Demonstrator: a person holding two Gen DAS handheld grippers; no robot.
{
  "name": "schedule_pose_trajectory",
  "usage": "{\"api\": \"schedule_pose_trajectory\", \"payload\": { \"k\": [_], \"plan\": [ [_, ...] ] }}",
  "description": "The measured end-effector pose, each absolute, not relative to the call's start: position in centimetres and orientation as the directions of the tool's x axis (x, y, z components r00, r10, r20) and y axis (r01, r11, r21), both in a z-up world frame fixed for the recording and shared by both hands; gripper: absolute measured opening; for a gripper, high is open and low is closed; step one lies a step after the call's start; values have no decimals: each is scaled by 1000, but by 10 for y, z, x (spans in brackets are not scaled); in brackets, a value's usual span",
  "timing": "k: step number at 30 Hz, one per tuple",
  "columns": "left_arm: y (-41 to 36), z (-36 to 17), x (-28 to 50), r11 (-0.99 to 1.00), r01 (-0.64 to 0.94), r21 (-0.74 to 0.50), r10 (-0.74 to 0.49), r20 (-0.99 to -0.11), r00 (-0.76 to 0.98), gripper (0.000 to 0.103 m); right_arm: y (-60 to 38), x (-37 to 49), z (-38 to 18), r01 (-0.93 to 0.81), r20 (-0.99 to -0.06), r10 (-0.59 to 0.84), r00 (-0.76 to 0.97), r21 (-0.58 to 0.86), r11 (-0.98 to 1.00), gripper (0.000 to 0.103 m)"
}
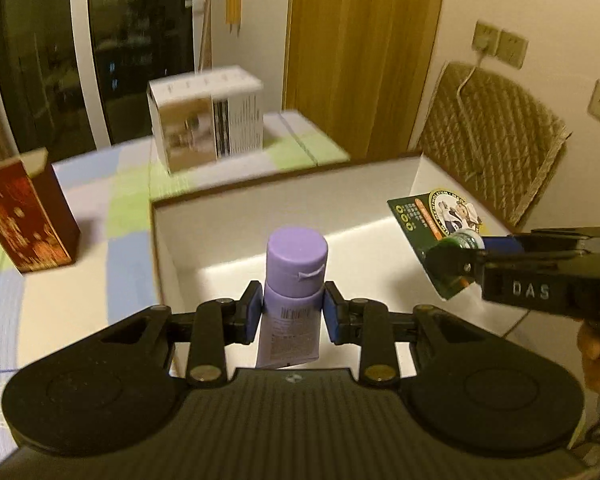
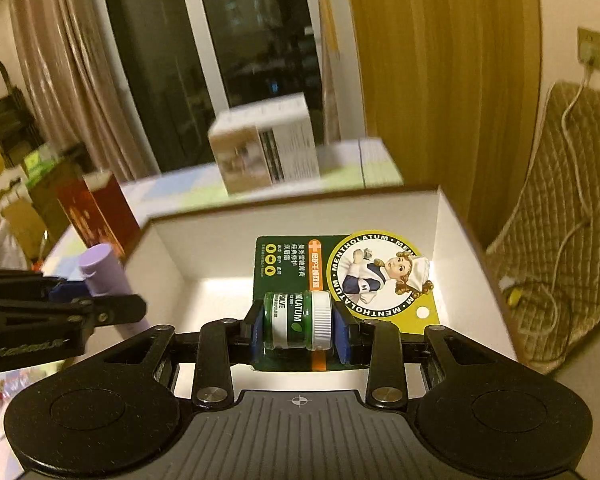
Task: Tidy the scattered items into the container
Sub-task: 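Lower both held items into the box and open both tools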
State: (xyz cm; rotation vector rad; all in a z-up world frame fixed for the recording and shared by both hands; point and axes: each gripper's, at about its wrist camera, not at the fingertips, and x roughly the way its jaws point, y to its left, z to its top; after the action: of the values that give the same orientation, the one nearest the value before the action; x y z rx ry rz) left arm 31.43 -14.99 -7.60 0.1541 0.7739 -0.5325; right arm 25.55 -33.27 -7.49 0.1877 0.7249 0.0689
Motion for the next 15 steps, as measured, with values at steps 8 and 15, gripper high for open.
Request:
{"api": "schedule_pose_trajectory", "payload": {
  "k": [8, 15],
  "plan": [
    [-175, -108, 344, 878, 478, -10, -283, -817, 503, 27, -347, 302, -109, 64, -809, 88, 582, 153, 986, 37],
    [-185, -133, 354, 879, 476, 12, -222, -874, 432, 27, -349, 320, -133, 90, -885, 39, 463, 91, 992, 37]
  ]
}}
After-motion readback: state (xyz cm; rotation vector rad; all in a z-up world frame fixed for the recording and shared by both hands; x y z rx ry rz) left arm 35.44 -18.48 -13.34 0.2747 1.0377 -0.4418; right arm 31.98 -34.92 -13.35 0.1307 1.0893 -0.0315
